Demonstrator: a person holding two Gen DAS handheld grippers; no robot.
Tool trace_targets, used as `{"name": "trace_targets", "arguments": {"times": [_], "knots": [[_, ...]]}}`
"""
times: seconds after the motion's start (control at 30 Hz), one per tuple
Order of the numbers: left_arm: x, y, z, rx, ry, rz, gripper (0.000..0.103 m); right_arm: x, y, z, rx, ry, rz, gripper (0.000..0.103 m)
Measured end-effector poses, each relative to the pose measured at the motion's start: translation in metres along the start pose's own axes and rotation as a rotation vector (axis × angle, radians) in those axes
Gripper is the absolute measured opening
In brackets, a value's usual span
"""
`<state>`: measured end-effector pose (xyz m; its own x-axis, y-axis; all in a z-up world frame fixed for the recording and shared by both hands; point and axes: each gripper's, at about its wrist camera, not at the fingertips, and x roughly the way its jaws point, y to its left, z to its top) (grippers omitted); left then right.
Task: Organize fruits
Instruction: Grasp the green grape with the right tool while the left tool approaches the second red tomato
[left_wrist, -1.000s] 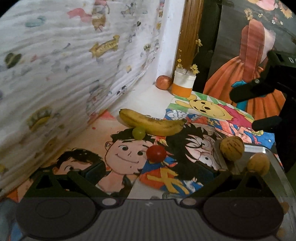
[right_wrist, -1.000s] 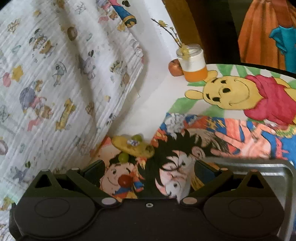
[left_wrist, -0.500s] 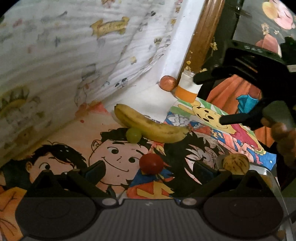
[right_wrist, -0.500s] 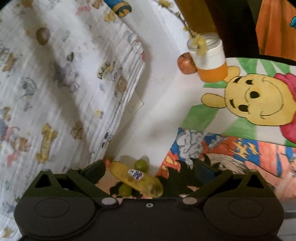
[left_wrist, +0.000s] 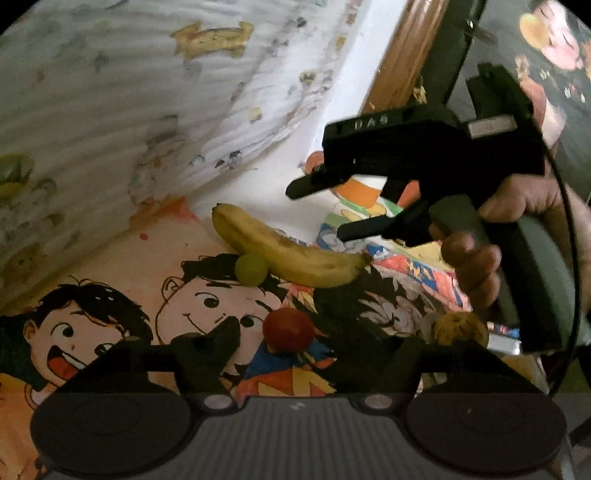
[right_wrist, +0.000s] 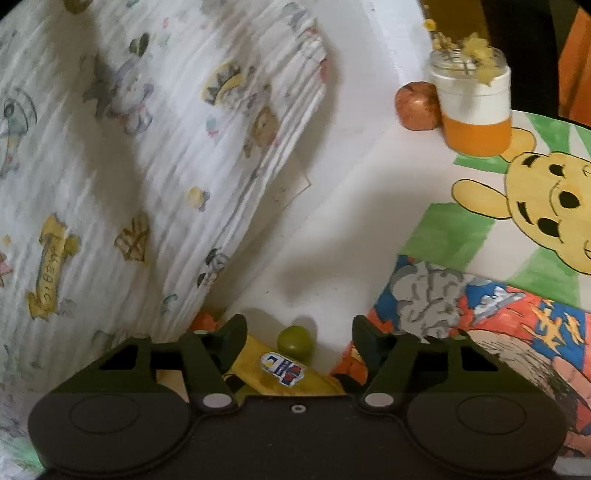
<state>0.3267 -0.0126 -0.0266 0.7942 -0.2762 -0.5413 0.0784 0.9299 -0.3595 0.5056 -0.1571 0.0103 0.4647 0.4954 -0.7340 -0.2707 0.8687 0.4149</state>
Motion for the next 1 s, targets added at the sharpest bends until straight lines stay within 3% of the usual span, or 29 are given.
{"name": "trace_targets", "arguments": {"times": [0.1,0.3,0.57,0.87,1.0], "knots": [[0.001,0.005,0.0,-0.027,0.0,-0.026,0.068,0.008,0.001,0.0,0.004,0.009,-0.011,0.054],[0.002,0.01,0.001,-0.053,0.005,-0.05,0.048,0.024,0.007,-0.003,-0.005,0.031,-0.035,0.047],[0.004,0.014,0.001,-0.078,0.013,-0.065,0.041,0.029,0.015,-0.004,-0.055,0.024,-0.067,0.043],[0.003,0.016,0.002,-0.095,0.012,-0.07,0.038,0.037,0.012,-0.001,-0.014,0.043,-0.075,0.041],[0.002,0.017,0.002,-0.099,0.015,-0.075,0.032,0.036,0.015,-0.004,-0.02,0.039,-0.081,0.039]]}}
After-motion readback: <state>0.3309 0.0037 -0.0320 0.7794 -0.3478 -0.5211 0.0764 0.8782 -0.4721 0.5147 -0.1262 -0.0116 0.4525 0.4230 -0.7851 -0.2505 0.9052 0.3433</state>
